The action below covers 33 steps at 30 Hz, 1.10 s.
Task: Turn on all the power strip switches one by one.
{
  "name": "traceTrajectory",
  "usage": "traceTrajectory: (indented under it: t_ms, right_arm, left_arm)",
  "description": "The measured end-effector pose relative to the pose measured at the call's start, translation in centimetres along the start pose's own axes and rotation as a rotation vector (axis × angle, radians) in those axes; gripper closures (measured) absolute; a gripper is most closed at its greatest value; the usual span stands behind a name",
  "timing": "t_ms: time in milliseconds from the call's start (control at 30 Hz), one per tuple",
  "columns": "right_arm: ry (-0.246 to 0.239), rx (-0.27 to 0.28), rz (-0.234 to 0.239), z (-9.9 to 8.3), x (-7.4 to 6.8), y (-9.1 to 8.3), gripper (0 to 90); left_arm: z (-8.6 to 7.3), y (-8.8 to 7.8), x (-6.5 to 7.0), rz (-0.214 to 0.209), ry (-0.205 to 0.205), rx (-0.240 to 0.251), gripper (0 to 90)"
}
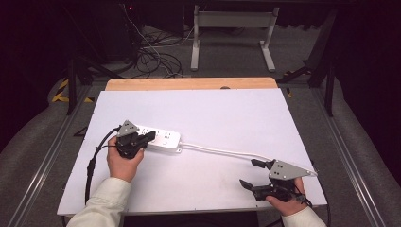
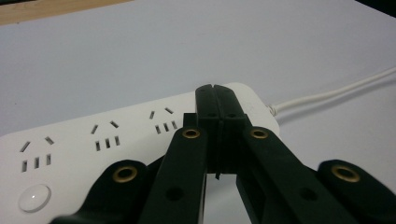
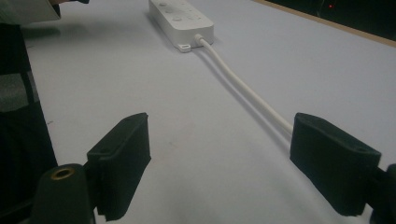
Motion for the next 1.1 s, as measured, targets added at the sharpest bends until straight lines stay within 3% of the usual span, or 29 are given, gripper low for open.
traceTrajectory:
  t_ms: [267,467,533,667,767,1100]
  right_arm:
    - [-0.005,-0.003,0.001,0.0,0.0,0.1,20.4]
    - [-0.003,-0.003,0.003,0.0,0.0,0.1,20.4]
    - [-0.004,-0.003,0.005,0.0,0.0,0.1,20.4]
    - [0.000,-0.003,0.005,-0.1,0.0,0.1,20.4]
    - [0.000,-0.005,0.005,-0.1,0.0,0.1,20.4]
    - [0.004,-0.006,0.007,-0.1,0.0,0.2,20.4]
  left_arm:
    - [0.0,0.4,1.1,-0.030,0.021,-0.007,90.0]
    - [-0.5,1.4,2.1,-0.054,0.046,-0.047,90.0]
    - [-0.6,1.7,2.1,-0.040,0.065,-0.058,90.0]
    - [-0.8,2.2,2.1,-0.044,0.044,-0.074,90.0]
    - [-0.9,2.7,1.8,-0.017,0.055,-0.083,90.0]
    - [-1.3,3.6,1.4,0.008,0.060,-0.106,90.0]
Point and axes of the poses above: each handheld gripper's, and its own axes: y roughly forward along the jaws, z roughly out of its top, x roughly to its right, the point moved 4 cm from there along y, roughly forward along the jaws, and after that the axes turned 15 degrees about -y, right-handed, at the moved point
